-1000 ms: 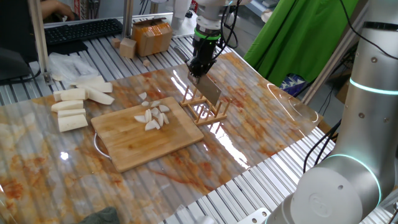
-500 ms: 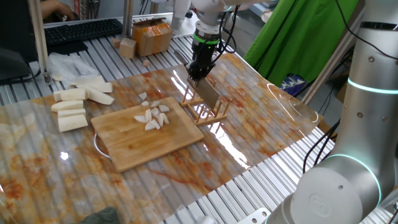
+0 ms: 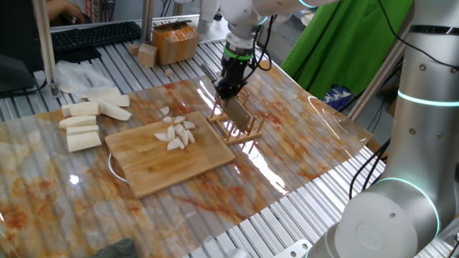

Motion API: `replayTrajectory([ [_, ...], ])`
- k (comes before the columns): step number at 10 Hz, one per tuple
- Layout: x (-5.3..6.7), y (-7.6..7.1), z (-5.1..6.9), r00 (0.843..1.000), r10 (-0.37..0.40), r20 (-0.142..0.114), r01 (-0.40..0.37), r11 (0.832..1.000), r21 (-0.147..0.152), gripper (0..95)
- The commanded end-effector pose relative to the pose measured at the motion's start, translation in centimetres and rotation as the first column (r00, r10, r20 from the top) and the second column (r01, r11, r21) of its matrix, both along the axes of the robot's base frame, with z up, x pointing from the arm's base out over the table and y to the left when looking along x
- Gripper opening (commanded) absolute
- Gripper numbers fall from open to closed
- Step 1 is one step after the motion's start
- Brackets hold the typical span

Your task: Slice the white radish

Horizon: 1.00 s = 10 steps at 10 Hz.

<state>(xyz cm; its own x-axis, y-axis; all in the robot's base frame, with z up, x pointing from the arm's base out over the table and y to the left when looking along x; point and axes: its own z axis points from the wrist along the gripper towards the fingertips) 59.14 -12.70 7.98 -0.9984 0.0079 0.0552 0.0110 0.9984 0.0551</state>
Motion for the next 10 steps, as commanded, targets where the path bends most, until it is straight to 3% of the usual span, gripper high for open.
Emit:
replayTrajectory([
  [1,-0.1,0.2,-0.5,1.0,-0.001,0.004,0.001,1.0,0.003,0.0],
  [10,0.2,0.5,-3.8,0.999,0.011,0.031,-0.012,1.0,0.011,0.0],
])
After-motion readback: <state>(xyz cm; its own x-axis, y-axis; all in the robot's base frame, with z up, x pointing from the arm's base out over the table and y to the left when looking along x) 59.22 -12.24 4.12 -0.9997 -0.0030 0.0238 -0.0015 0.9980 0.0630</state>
